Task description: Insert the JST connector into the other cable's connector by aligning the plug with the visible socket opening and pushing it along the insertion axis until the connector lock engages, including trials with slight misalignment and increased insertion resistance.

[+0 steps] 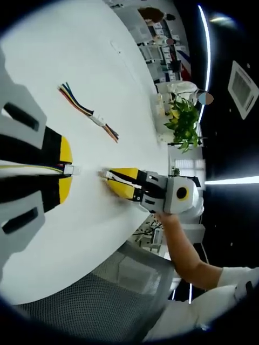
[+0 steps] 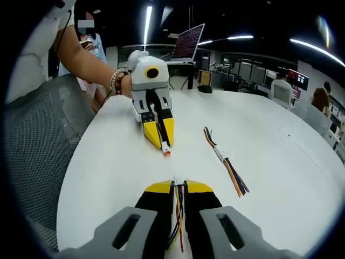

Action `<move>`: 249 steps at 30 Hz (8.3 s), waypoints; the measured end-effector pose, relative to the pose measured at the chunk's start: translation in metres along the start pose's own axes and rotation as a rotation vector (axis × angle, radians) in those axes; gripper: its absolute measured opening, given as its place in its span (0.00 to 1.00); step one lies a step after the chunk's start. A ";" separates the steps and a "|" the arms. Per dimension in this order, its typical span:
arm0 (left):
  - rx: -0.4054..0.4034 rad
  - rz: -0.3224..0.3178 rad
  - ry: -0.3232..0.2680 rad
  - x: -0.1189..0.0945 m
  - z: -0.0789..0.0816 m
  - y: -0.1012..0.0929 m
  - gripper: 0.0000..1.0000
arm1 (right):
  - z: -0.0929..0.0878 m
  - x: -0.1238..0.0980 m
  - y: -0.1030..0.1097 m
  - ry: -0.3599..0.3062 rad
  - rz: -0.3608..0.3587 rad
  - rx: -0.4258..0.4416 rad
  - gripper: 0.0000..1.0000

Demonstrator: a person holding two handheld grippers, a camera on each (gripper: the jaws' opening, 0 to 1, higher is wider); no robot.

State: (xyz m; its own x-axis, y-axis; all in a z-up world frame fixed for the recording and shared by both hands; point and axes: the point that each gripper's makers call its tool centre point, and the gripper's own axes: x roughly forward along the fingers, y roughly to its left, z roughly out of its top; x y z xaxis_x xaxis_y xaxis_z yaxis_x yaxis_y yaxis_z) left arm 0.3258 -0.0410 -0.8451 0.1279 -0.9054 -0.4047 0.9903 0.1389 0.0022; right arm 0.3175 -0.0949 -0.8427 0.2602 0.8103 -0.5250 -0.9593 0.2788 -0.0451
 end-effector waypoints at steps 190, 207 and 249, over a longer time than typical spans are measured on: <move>0.052 -0.036 0.020 0.023 0.027 0.038 0.00 | 0.025 0.029 -0.034 0.043 0.002 -0.134 0.04; 0.021 -0.030 0.015 0.032 0.018 0.049 0.00 | 0.014 0.036 -0.046 0.036 0.003 -0.094 0.04; -0.008 0.028 0.036 0.029 0.011 0.056 0.03 | 0.007 0.032 -0.053 0.028 -0.039 -0.004 0.10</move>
State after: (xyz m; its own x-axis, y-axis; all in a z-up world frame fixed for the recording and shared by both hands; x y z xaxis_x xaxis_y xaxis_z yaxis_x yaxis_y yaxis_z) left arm 0.3854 -0.0637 -0.8471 0.1534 -0.8863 -0.4369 0.9858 0.1675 0.0062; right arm 0.3770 -0.0800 -0.8514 0.2944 0.7839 -0.5467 -0.9489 0.3078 -0.0695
